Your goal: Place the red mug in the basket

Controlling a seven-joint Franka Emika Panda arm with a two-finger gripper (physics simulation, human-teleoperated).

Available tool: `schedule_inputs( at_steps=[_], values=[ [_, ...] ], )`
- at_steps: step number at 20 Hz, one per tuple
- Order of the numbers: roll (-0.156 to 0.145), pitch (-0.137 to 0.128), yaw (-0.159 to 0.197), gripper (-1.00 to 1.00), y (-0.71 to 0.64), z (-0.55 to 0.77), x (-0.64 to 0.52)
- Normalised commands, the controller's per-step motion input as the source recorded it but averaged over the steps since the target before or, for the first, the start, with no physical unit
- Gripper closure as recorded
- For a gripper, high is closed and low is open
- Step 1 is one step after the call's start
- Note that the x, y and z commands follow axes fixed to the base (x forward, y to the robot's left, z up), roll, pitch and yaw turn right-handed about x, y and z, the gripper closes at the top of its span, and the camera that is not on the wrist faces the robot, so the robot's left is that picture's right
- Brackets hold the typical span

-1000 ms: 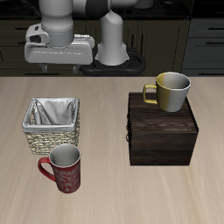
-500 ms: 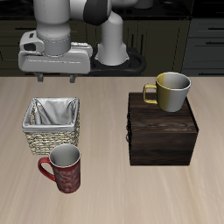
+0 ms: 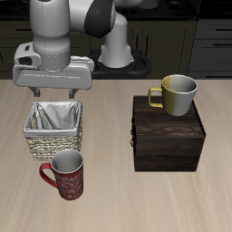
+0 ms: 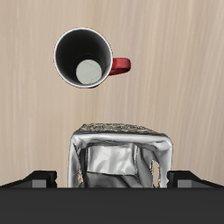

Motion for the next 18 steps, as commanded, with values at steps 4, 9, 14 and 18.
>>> schedule_inputs(
  at_steps=[4,9,14,18],
  values=[
    [-0.039,-0.009,-0.027,-1.0,-0.12,0.08,0.29],
    [-0.039,-0.021,-0.019,-1.0,-0.11,0.07,0.19],
    [-0.018,-0.014,-0.029,-1.0,-0.09,0.07,0.25],
    [-0.001,-0.01,-0.014,-1.0,0.03,0.07,0.17]
  ],
)
